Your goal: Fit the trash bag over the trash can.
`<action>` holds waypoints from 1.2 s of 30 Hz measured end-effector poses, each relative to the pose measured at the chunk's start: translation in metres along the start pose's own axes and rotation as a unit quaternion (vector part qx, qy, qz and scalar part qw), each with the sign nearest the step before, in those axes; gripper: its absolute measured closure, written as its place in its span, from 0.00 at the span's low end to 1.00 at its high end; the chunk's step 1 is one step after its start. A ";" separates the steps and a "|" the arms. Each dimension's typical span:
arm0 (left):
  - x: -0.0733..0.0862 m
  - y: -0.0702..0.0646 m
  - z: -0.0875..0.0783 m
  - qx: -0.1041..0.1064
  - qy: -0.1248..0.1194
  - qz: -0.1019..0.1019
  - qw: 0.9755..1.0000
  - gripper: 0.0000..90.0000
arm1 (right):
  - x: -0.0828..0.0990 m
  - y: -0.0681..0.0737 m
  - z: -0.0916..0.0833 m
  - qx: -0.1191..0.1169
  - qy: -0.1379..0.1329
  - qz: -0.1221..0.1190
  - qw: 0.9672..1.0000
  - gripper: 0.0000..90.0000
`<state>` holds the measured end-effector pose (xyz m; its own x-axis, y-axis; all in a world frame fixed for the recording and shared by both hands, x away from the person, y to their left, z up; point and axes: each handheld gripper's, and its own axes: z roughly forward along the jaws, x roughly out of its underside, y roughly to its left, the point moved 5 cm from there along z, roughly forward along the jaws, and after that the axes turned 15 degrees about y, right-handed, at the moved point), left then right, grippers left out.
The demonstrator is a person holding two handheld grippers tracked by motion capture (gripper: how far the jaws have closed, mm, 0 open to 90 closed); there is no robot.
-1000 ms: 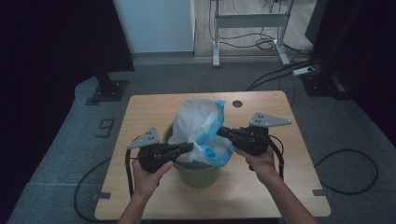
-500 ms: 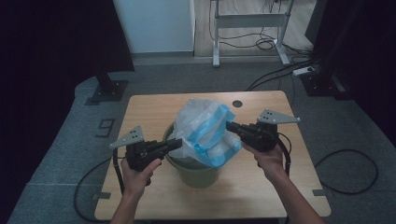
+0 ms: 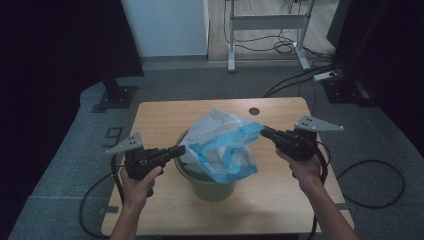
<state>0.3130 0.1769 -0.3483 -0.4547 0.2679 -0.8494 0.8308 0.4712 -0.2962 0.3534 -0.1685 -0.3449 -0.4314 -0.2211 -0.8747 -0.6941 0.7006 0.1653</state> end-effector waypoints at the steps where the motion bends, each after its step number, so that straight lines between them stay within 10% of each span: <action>1: -0.001 0.001 -0.001 0.000 -0.002 -0.001 1.000 1.00 | -0.001 -0.002 -0.003 0.002 -0.002 0.000 1.000 0.99; 10: 0.006 0.012 0.001 0.000 0.007 -0.019 1.000 1.00 | 0.005 -0.006 0.006 -0.003 0.010 0.002 1.000 0.99; 17: 0.010 0.018 0.005 -0.006 0.009 -0.031 0.999 1.00 | 0.011 0.010 0.014 -0.019 -0.005 0.021 1.000 0.57; 30: 0.012 0.021 0.013 -0.022 0.017 -0.040 0.999 1.00 | 0.047 0.060 0.003 -0.064 0.016 -0.005 0.998 0.38; 36: 0.012 0.022 0.013 -0.036 0.017 -0.041 0.998 1.00 | 0.053 0.041 -0.007 -0.046 0.008 0.023 0.999 0.36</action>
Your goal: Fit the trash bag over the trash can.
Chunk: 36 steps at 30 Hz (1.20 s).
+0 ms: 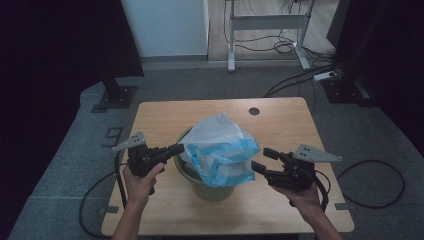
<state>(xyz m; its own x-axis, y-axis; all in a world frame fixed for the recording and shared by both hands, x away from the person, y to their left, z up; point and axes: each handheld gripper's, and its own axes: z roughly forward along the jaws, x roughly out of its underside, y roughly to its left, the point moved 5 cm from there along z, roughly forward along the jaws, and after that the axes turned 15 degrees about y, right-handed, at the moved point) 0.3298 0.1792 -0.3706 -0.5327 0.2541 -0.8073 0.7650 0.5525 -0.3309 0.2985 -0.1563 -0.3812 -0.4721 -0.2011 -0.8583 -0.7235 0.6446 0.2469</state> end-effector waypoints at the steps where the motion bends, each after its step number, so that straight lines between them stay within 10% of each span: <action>1: 0.000 0.000 0.001 -0.002 0.000 -0.001 1.000 1.00 | 0.002 -0.002 -0.001 0.002 0.001 0.003 1.000 0.36; 12: -0.004 -0.001 0.015 -0.007 0.006 -0.008 1.000 1.00 | 0.020 0.031 0.013 -0.044 0.015 -0.018 0.999 0.36; 25: -0.003 -0.005 0.018 -0.005 0.008 -0.007 1.000 1.00 | -0.008 0.068 0.057 -0.058 0.025 -0.028 0.998 0.25; 36: -0.003 -0.006 0.019 -0.001 0.008 -0.005 1.000 1.00 | -0.015 0.062 0.073 -0.013 0.049 -0.022 0.998 0.61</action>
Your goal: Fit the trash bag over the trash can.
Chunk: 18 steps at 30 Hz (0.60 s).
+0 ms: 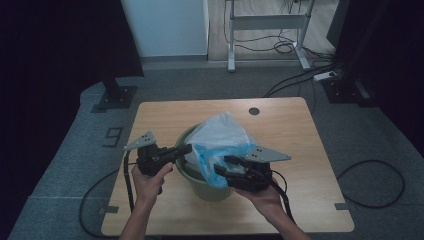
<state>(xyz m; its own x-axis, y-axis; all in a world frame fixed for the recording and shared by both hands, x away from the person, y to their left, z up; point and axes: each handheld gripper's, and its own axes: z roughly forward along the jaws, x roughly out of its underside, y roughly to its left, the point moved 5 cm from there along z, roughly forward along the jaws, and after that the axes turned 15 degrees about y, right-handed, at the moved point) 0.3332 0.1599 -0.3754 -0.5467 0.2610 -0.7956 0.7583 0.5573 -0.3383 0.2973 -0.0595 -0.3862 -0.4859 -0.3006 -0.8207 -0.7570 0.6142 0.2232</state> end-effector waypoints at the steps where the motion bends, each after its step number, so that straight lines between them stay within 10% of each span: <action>1: 0.000 0.000 0.000 0.000 -0.001 0.000 1.000 1.00 | 0.001 -0.001 0.001 0.004 0.003 -0.001 1.000 0.69; 6: -0.001 0.001 -0.003 0.002 -0.002 -0.001 1.000 1.00 | 0.004 -0.004 -0.001 0.004 0.017 -0.019 1.000 0.98; 18: -0.005 0.014 -0.033 -0.009 -0.022 -0.011 1.000 1.00 | -0.003 -0.032 -0.044 0.008 -0.019 -0.021 1.000 0.99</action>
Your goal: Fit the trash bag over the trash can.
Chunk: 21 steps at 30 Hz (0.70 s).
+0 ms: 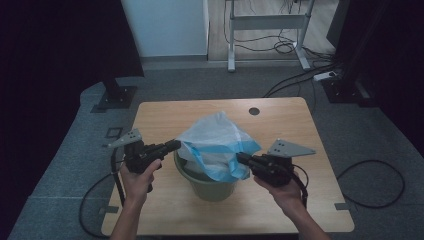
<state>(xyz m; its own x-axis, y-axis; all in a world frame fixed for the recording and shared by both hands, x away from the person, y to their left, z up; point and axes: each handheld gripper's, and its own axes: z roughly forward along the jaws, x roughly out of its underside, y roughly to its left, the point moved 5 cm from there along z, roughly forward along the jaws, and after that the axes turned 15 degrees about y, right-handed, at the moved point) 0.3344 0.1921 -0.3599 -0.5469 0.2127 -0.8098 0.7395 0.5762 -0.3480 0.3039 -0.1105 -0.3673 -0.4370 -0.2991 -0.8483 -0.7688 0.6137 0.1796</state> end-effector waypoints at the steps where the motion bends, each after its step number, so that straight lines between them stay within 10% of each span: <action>1: 0.000 0.001 -0.002 0.001 -0.001 -0.002 1.000 1.00 | -0.002 -0.003 -0.006 0.001 -0.003 -0.001 1.000 0.99; 10: -0.004 0.017 -0.017 -0.001 -0.010 -0.023 1.000 1.00 | -0.018 -0.024 -0.032 0.010 -0.031 0.006 0.999 0.99; 21: 0.003 -0.016 -0.008 -0.038 0.025 0.007 0.999 0.35 | -0.020 -0.019 -0.002 0.010 -0.012 0.028 0.999 0.99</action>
<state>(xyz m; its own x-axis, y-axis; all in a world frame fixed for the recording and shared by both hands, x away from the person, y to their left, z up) 0.3177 0.1905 -0.3533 -0.5567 0.2603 -0.7889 0.7165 0.6310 -0.2974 0.3265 -0.1176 -0.3525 -0.4671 -0.2464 -0.8492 -0.7341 0.6434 0.2171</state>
